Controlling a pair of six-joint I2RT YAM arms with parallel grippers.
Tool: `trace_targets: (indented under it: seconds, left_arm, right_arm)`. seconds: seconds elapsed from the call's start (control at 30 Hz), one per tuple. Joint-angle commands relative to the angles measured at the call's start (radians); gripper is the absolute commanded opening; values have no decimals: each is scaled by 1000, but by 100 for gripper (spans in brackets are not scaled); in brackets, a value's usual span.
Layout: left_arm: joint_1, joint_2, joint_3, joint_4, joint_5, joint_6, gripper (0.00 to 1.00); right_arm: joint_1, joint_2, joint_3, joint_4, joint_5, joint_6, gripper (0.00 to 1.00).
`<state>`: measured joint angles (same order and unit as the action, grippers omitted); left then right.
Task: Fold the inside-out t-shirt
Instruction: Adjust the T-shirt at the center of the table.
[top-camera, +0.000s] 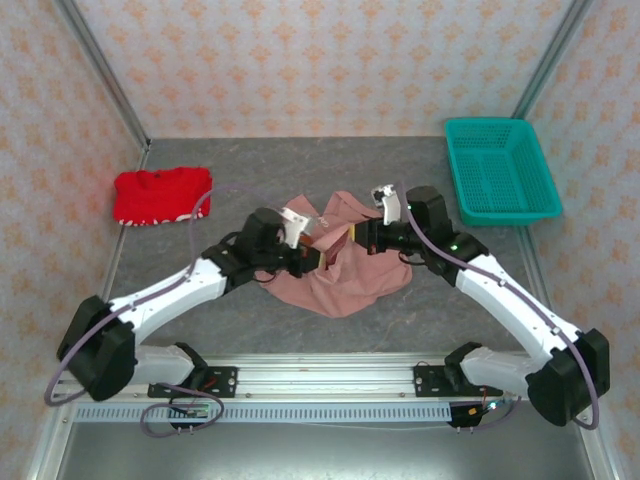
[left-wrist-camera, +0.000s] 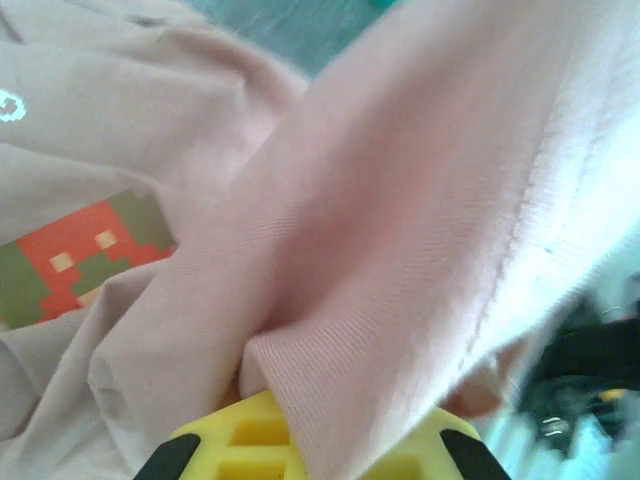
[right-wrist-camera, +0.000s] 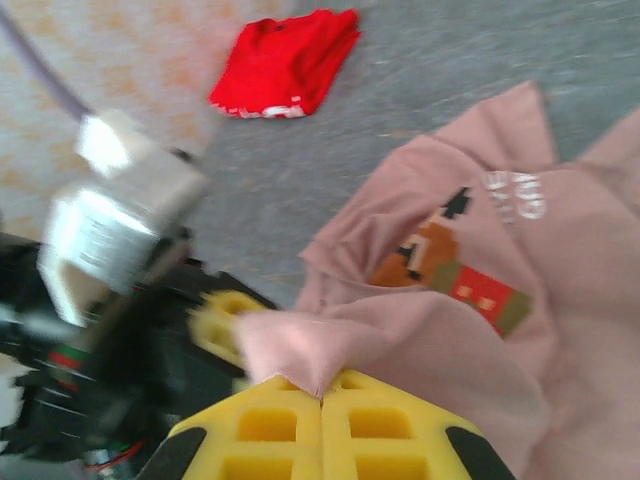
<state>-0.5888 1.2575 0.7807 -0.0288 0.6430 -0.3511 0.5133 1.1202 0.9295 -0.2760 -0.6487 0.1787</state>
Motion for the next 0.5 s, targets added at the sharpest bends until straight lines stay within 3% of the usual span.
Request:
trace_targets:
  seconds: [0.0, 0.13, 0.27, 0.37, 0.47]
  left_arm:
    - [53, -109, -75, 385, 297, -217, 0]
    - [51, -152, -56, 390, 383, -218, 0]
    - [54, -162, -35, 324, 374, -156, 0]
    - [55, -146, -30, 333, 366, -160, 0]
    - [57, -132, -21, 300, 358, -132, 0]
  right_arm:
    - [1, -28, -2, -89, 221, -47, 0]
    - [28, 21, 45, -163, 376, -60, 11]
    - [51, 25, 83, -259, 456, -119, 25]
    - [60, -71, 33, -223, 347, -184, 32]
    - [67, -195, -61, -116, 150, -221, 36]
